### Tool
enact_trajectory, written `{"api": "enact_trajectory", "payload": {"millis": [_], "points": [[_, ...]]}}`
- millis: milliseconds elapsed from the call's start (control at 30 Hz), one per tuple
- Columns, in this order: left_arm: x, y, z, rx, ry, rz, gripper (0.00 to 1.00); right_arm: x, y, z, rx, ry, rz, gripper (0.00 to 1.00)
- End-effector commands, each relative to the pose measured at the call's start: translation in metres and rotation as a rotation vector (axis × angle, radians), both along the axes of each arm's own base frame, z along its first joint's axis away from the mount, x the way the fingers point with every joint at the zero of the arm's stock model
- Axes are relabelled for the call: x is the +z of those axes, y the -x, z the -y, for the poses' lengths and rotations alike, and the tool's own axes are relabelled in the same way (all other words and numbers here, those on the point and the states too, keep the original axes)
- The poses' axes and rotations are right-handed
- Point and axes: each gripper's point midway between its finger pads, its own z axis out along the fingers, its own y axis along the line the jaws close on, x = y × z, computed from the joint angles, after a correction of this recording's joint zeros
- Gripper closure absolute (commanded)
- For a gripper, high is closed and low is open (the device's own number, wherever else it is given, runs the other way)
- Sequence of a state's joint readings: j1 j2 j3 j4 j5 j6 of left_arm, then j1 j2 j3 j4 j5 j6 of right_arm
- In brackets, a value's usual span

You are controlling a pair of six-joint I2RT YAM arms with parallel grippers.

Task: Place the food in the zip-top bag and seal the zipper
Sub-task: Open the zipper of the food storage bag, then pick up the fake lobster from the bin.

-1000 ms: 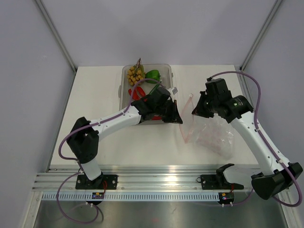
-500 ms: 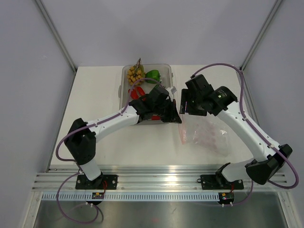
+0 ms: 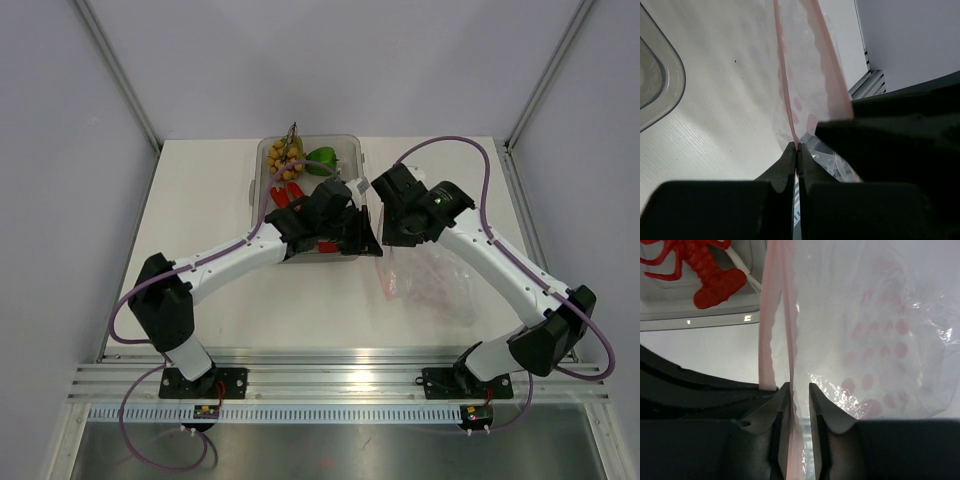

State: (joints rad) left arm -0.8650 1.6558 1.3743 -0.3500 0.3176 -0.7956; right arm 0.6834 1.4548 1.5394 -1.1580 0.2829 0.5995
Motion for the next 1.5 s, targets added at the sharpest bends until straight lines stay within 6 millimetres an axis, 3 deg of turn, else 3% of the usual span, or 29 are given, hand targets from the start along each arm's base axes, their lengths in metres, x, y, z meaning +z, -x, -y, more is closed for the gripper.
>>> {"api": "enact_trajectory", "payload": {"millis": [0, 33, 67, 233, 400, 533, 567, 633, 700, 767, 800, 933, 1000, 1100, 1200, 1467], "points": [[0.03, 0.003, 0.0, -0.011, 0.066, 0.057, 1.0, -0.002, -0.004, 0.014, -0.058, 0.071, 0.032, 0.84], [0.027, 0.002, -0.001, -0.009, 0.056, 0.061, 1.0, -0.001, -0.005, 0.021, -0.083, 0.095, 0.044, 0.97], [0.024, 0.002, -0.003, -0.012, 0.04, 0.064, 1.0, 0.003, -0.005, 0.025, -0.096, 0.097, 0.062, 1.0], [-0.01, -0.015, -0.02, -0.03, -0.076, 0.079, 1.0, 0.016, -0.007, 0.028, -0.121, 0.065, 0.124, 1.0], [-0.006, -0.03, -0.033, -0.038, -0.116, 0.121, 1.0, 0.021, -0.018, 0.026, -0.16, 0.045, 0.176, 1.0], [0.006, -0.038, -0.045, -0.036, -0.171, 0.17, 0.85, 0.027, -0.03, 0.03, -0.212, 0.08, 0.204, 1.0], [0.01, -0.04, -0.053, -0.027, -0.185, 0.182, 0.71, 0.025, -0.034, 0.031, -0.218, 0.094, 0.198, 1.0], [0.011, -0.042, -0.064, -0.014, -0.191, 0.183, 0.58, 0.027, -0.04, 0.029, -0.217, 0.091, 0.204, 1.0], [0.018, -0.045, -0.079, 0.014, -0.18, 0.183, 0.38, 0.027, -0.044, 0.027, -0.217, 0.088, 0.203, 1.0], [0.025, -0.052, -0.095, 0.06, -0.168, 0.184, 0.32, 0.023, -0.048, 0.023, -0.215, 0.087, 0.197, 1.0], [0.039, -0.049, -0.101, 0.067, -0.138, 0.206, 0.31, 0.022, -0.05, 0.021, -0.213, 0.085, 0.194, 1.0], [0.047, -0.062, -0.135, 0.17, -0.133, 0.213, 0.27, 0.017, -0.055, 0.013, -0.197, 0.075, 0.183, 1.0], [0.038, -0.084, -0.164, 0.29, -0.159, 0.176, 0.27, 0.016, -0.055, 0.009, -0.186, 0.06, 0.181, 1.0], [0.008, -0.117, -0.209, 0.478, -0.251, 0.069, 0.27, 0.019, -0.056, 0.008, -0.177, 0.046, 0.19, 1.0], [-0.02, -0.144, -0.236, 0.623, -0.315, -0.001, 0.27, 0.023, -0.056, 0.004, -0.161, 0.026, 0.201, 1.0], [-0.058, -0.194, -0.244, 0.844, -0.327, -0.022, 0.28, 0.035, -0.053, 0.001, -0.125, -0.011, 0.222, 1.0]]}}
